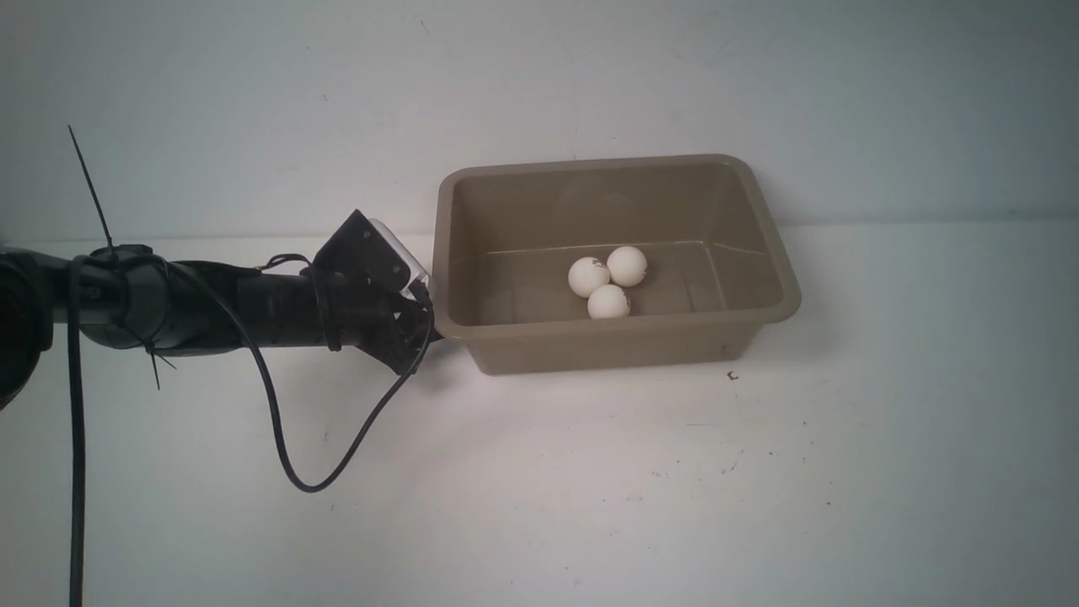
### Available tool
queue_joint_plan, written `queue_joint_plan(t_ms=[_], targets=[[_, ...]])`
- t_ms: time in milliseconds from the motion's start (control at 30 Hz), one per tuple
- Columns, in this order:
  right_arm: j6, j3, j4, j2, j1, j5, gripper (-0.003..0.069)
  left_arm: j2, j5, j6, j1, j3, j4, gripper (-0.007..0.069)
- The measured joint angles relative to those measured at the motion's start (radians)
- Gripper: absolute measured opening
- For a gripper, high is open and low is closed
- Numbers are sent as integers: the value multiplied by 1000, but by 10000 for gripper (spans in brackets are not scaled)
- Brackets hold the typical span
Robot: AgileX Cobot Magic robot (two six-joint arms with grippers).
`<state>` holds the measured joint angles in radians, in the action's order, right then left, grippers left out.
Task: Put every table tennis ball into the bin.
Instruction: Use the left arm to clamp the table tennis ball closest to it
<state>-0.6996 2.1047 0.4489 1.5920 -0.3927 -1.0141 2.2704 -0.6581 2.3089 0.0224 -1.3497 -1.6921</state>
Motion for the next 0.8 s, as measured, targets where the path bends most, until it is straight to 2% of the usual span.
queue_joint_plan(t_ms=[200,433,467,567,800], targets=[[-1,0,0,0,0,1,589,5,-19,19,0,-1,-5,284],[-1,0,0,0,0,1,589,5,-19,19,0,-1,-7,114],[-1,0,0,0,0,1,589,5,-19,19,0,-1,-7,65],[-1,0,0,0,0,1,589,5,-19,19,0,-1,-7,8],[-1,0,0,0,0,1,589,5,-72,19,0,-1,-7,0]])
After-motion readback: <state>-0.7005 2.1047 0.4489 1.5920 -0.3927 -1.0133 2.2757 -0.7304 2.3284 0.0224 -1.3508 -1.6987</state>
